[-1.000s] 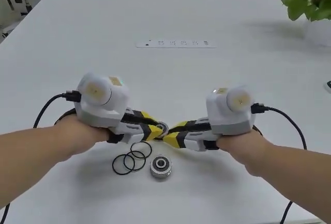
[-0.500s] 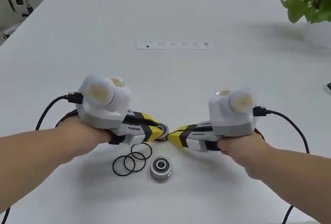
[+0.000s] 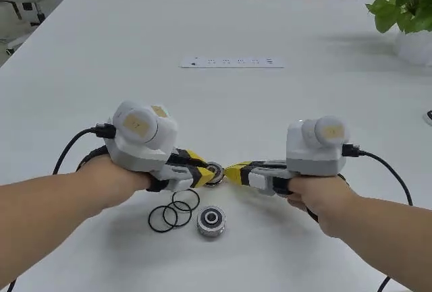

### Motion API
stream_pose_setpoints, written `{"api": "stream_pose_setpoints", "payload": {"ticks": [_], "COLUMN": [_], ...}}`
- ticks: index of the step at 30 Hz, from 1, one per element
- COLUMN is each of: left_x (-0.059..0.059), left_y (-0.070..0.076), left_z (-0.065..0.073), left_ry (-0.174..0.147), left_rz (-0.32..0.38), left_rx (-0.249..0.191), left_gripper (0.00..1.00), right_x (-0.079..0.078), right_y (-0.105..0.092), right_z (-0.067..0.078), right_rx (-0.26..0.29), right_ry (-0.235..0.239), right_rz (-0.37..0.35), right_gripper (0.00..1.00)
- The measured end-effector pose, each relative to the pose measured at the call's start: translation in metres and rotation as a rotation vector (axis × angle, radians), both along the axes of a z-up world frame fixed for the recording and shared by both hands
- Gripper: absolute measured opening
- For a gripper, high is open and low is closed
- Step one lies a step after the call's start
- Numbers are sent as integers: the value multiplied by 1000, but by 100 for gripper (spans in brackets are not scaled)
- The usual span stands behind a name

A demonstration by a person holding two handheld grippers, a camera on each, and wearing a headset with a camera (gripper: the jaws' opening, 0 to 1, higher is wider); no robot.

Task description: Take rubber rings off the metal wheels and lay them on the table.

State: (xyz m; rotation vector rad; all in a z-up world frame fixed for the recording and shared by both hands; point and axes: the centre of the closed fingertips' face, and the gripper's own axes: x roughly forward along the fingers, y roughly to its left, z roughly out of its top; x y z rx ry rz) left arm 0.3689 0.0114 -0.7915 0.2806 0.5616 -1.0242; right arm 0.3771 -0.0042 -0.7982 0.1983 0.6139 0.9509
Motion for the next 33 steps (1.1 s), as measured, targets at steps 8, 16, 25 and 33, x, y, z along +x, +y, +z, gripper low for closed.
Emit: {"api": "stream_pose_setpoints", "payload": {"ticks": [8, 16, 25, 33], "left_x": [1, 2, 2, 2], "left_y": [0, 0, 0, 0], "left_z": [-1, -2, -2, -2], "left_ry": [-3, -6, -2, 1], "left_rz": [11, 17, 14, 14], "left_rx": [21, 34, 44, 43], "left_gripper": [12, 11, 11, 12], "right_x": [-2, -5, -8, -12], "right_y": [2, 4, 8, 17], "right_z": [4, 6, 8, 14], "right_rx": [21, 10, -2, 19], "right_ry": [21, 18, 5, -12], "right_rz": [-5, 8, 39, 71], "right_gripper": [0, 0, 0, 0]}}
